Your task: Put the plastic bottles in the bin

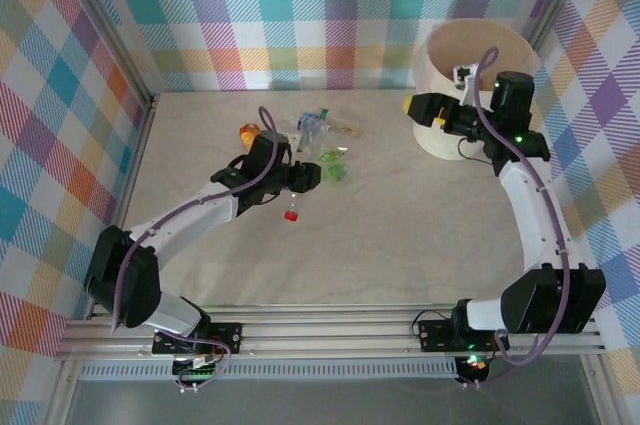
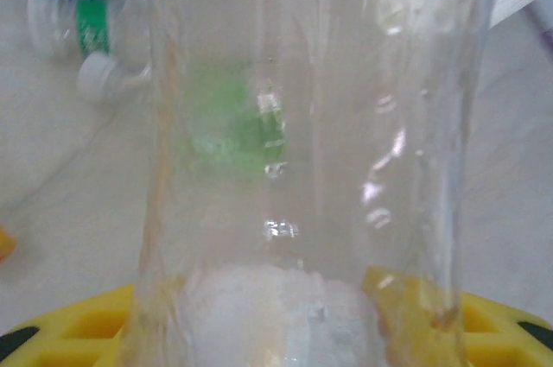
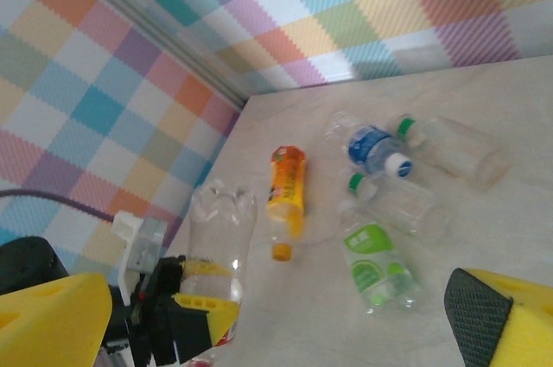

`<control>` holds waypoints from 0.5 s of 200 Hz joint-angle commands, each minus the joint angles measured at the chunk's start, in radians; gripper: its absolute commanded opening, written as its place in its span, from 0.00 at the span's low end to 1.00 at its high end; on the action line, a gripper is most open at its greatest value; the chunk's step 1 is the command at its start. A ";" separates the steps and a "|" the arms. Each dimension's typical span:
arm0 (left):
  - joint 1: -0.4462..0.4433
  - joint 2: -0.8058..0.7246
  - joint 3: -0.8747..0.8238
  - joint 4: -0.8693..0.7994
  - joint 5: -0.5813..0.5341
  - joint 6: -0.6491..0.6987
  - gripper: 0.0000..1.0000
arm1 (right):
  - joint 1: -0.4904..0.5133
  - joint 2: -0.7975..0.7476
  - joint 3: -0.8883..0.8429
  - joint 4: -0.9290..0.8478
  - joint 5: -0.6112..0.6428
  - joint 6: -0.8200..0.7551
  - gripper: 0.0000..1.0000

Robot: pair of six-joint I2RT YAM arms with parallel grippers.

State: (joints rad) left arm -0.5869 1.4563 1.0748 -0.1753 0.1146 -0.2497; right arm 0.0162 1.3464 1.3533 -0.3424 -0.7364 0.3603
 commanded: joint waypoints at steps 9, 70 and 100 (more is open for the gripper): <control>-0.007 -0.052 -0.006 0.143 0.123 -0.058 0.43 | 0.068 0.015 -0.022 0.143 -0.117 0.048 1.00; -0.034 -0.050 -0.026 0.428 0.369 -0.201 0.43 | 0.199 0.080 0.003 0.190 -0.165 0.041 1.00; -0.055 -0.038 -0.017 0.506 0.436 -0.222 0.43 | 0.236 0.106 0.027 0.187 -0.227 0.026 1.00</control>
State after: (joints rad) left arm -0.6231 1.4239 1.0550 0.1867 0.4446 -0.4278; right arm 0.2291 1.4364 1.3396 -0.1944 -0.8875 0.3973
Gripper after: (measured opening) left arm 0.520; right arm 0.996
